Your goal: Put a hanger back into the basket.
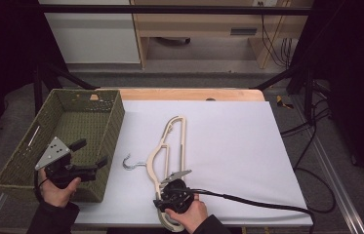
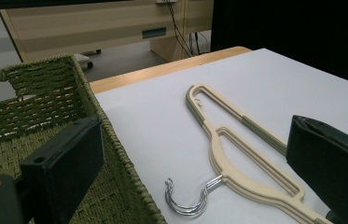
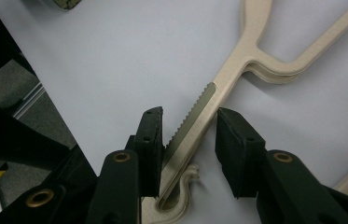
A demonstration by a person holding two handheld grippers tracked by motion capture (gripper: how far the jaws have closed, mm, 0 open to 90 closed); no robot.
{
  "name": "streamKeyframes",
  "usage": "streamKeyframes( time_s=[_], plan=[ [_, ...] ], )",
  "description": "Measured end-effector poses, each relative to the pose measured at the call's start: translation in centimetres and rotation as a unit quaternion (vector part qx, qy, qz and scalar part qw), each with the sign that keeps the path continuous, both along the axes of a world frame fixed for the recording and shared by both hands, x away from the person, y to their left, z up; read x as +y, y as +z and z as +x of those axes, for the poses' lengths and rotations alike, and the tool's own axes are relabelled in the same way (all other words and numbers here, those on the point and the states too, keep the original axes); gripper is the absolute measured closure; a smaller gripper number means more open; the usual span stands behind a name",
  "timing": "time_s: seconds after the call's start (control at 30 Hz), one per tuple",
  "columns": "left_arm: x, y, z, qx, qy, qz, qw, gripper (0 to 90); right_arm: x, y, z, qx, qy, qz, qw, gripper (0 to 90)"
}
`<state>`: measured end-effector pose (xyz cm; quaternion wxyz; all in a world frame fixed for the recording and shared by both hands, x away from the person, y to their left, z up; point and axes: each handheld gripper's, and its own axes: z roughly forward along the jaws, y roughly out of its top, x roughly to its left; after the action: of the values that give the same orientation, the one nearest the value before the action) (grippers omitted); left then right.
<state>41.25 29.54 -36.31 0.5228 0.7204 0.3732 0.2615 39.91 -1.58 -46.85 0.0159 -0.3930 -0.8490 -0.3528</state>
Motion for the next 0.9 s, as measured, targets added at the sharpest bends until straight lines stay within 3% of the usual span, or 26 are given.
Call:
streamKeyframes(
  time_s=[0.3,0.33,0.4,0.43,0.47,0.5,0.6,0.7,0.9],
  plan=[
    [-0.1,0.0,0.0,-0.001,-0.001,0.000,1.0000,4.6,-0.1,0.4,0.0,0.021,-0.016,-0.007,0.9996,65.7],
    [-0.1,0.0,0.0,-0.001,-0.001,0.000,1.0000,4.7,-0.3,0.5,0.0,0.010,-0.013,-0.008,0.9998,66.5],
    [-0.1,0.0,0.0,-0.001,-0.001,0.001,1.0000,4.7,-0.3,0.6,0.0,0.014,-0.018,-0.005,0.9997,67.4],
    [-0.1,0.0,0.0,-0.001,-0.001,0.000,1.0000,4.7,-0.4,0.7,0.0,0.004,-0.020,-0.006,0.9998,74.8],
    [-0.1,0.0,0.0,-0.001,-0.001,0.000,1.0000,4.7,-0.6,0.8,0.1,0.000,-0.014,-0.004,0.9999,75.4],
    [-0.1,0.0,0.0,0.000,-0.001,0.001,1.0000,4.7,-0.6,1.2,0.0,0.006,-0.019,-0.006,0.9998,81.7],
    [-0.2,0.0,0.0,-0.001,-0.002,0.002,1.0000,4.8,-0.7,1.2,0.0,0.000,-0.028,-0.011,0.9995,79.5],
    [-0.3,0.0,0.0,-0.001,-0.003,0.002,1.0000,4.8,-0.8,1.1,0.1,-0.015,-0.019,-0.005,0.9997,65.1],
    [-0.3,0.0,0.0,-0.001,-0.006,0.006,1.0000,4.8,-0.5,0.2,0.2,-0.001,-0.003,0.000,1.0000,69.3]
  ],
)
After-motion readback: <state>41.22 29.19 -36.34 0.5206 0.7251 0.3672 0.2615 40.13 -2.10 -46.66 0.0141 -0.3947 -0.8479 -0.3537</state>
